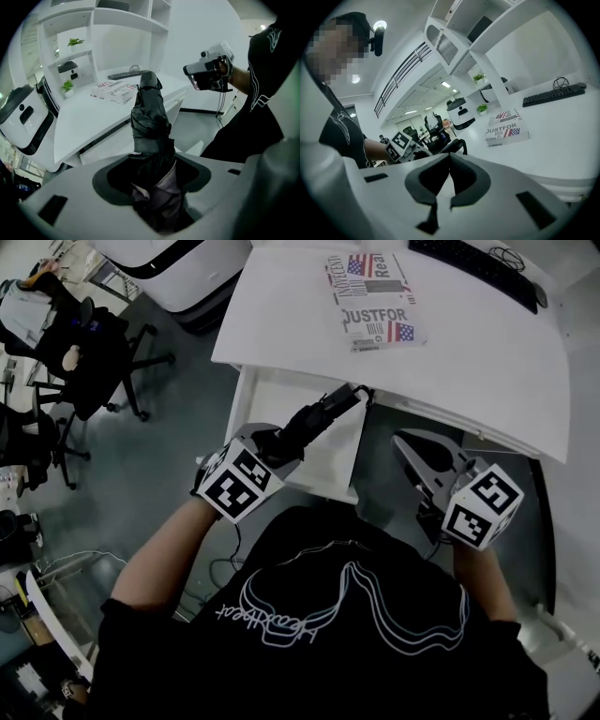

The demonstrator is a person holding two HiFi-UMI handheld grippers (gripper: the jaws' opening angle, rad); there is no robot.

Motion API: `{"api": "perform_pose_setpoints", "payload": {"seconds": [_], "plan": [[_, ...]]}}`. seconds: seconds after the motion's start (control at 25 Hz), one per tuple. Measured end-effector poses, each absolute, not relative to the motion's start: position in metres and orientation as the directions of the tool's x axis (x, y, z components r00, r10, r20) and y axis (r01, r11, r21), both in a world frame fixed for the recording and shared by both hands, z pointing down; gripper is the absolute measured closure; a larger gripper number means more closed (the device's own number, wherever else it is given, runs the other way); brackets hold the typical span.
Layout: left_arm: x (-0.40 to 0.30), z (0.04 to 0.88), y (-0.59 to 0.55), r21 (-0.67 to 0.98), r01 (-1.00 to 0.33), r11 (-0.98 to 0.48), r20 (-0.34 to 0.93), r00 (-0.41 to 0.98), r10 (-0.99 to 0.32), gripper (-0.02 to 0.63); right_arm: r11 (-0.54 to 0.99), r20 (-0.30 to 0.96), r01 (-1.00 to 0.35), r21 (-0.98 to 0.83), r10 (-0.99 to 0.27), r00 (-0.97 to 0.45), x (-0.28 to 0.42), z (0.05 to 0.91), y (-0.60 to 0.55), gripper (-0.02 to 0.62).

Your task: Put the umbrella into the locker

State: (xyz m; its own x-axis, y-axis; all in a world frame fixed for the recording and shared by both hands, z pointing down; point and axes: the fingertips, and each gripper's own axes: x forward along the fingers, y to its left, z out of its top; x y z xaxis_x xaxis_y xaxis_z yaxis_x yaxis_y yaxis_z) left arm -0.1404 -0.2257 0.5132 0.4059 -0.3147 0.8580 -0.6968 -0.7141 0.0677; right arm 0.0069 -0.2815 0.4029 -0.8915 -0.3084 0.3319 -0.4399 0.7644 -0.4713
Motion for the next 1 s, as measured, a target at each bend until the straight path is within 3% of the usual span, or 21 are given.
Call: {"api": "perform_pose_setpoints", "payload": {"seconds": [1.0], "plan": [[-0.192, 0.677, -0.254, 0.214, -0.593, -0.777, 0.95, 0.312, 0.024, 0.365, 0.542, 0.459, -0.655, -0.527, -0.467, -0.756, -0.019, 0.449, -0.289, 0.592]]}}
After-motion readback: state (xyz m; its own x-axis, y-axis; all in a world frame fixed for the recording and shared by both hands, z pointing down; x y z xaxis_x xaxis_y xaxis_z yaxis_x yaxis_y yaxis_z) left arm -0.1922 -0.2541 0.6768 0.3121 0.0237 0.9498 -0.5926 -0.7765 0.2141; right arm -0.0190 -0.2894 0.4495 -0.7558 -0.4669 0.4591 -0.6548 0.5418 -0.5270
